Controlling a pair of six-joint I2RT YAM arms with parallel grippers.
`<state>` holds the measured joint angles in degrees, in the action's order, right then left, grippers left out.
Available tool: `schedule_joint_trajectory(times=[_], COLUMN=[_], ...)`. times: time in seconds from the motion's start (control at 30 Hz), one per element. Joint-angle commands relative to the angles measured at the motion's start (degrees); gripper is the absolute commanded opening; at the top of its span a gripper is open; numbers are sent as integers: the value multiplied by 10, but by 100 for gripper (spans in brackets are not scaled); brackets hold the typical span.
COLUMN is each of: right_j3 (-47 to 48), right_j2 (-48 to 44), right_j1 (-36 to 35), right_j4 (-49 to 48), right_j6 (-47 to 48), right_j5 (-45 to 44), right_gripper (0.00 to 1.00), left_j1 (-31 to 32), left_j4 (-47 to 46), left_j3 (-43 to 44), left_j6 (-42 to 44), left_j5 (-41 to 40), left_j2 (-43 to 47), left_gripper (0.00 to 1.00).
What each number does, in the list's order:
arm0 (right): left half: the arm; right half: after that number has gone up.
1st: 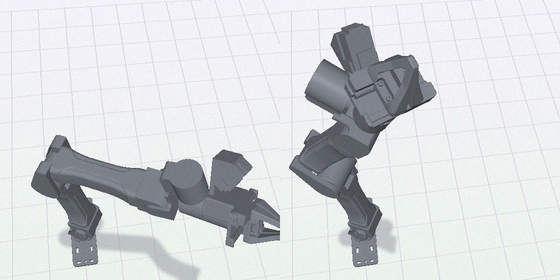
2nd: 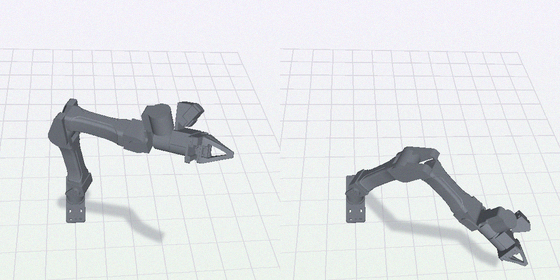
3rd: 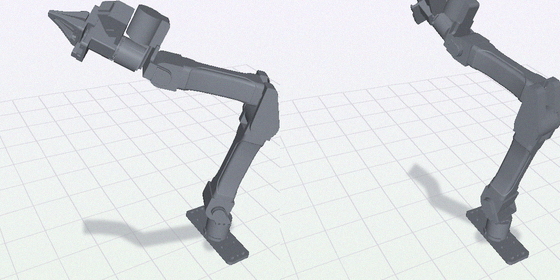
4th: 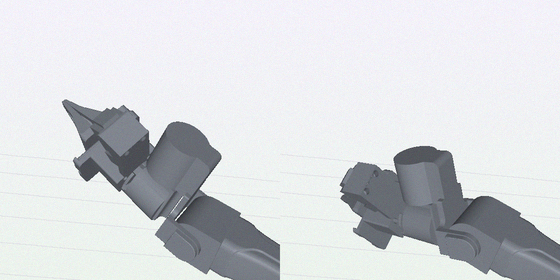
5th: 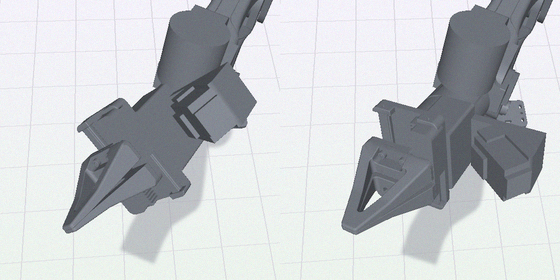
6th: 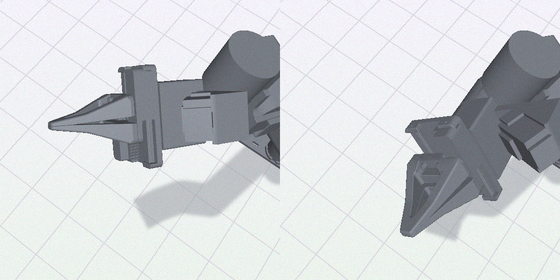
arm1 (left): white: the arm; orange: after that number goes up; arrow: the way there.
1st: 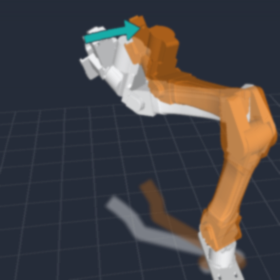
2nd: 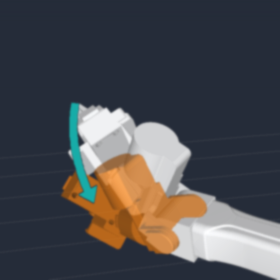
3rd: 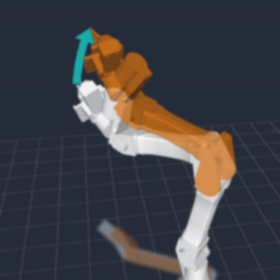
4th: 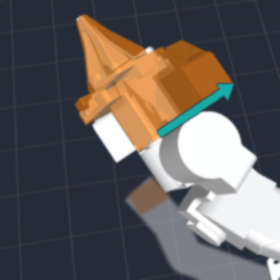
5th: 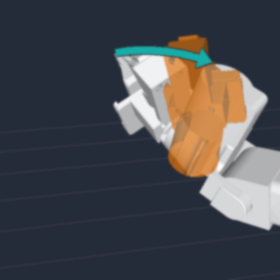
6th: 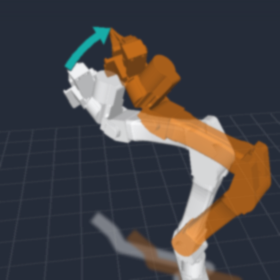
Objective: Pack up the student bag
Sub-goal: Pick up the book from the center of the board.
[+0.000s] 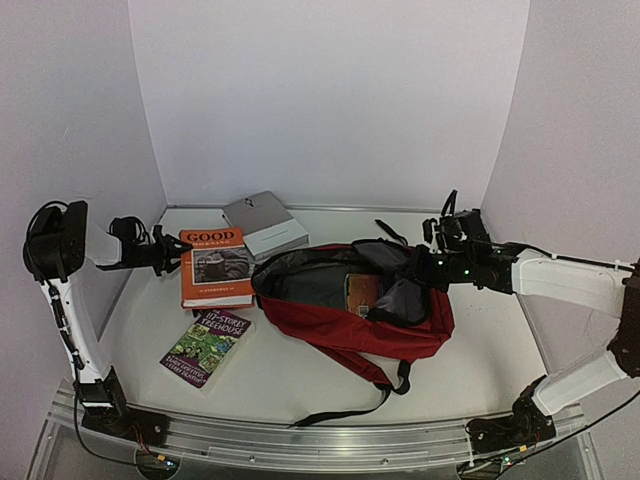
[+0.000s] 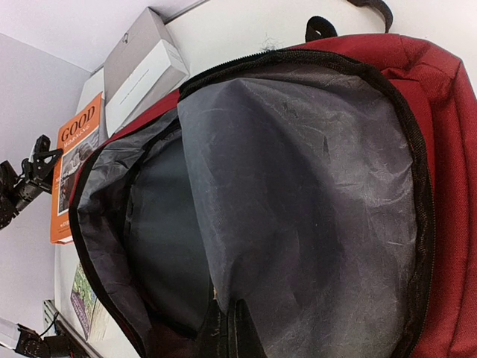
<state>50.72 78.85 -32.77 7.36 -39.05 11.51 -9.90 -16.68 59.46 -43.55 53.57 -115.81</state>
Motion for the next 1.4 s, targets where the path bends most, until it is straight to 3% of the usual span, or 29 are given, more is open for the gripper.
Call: schedule_joint_trajectory(times=[0.0, 0.1, 0.33, 0.57, 0.8, 1.07, 1.37], right_j3=[10, 10, 11, 13, 20, 17, 9], right_j2=[0, -5, -15, -23, -21, -13, -15], right_j1=[3, 3, 3, 3, 3, 3, 3], right_j4=[-3, -3, -2, 3, 11, 11, 12], right_j6=[1, 1, 3, 9, 18, 21, 20], right_j5=[-6, -7, -12, -18, -19, -10, -7], right_gripper=[0, 0, 0, 0, 0, 0, 0], left_j1=[10, 11, 11, 18, 79, 141, 195], left_j4=[17, 25, 101, 332, 571, 724, 844], left_j3=[25, 19, 5, 39, 85, 144, 222], left_j6=[24, 29, 58, 129, 189, 206, 234], left_j5=[21, 18, -19, -104, -214, -331, -426], left_j2=[10, 38, 164, 307, 381, 419, 370], left_gripper=[32, 23, 21, 21, 21, 20, 20])
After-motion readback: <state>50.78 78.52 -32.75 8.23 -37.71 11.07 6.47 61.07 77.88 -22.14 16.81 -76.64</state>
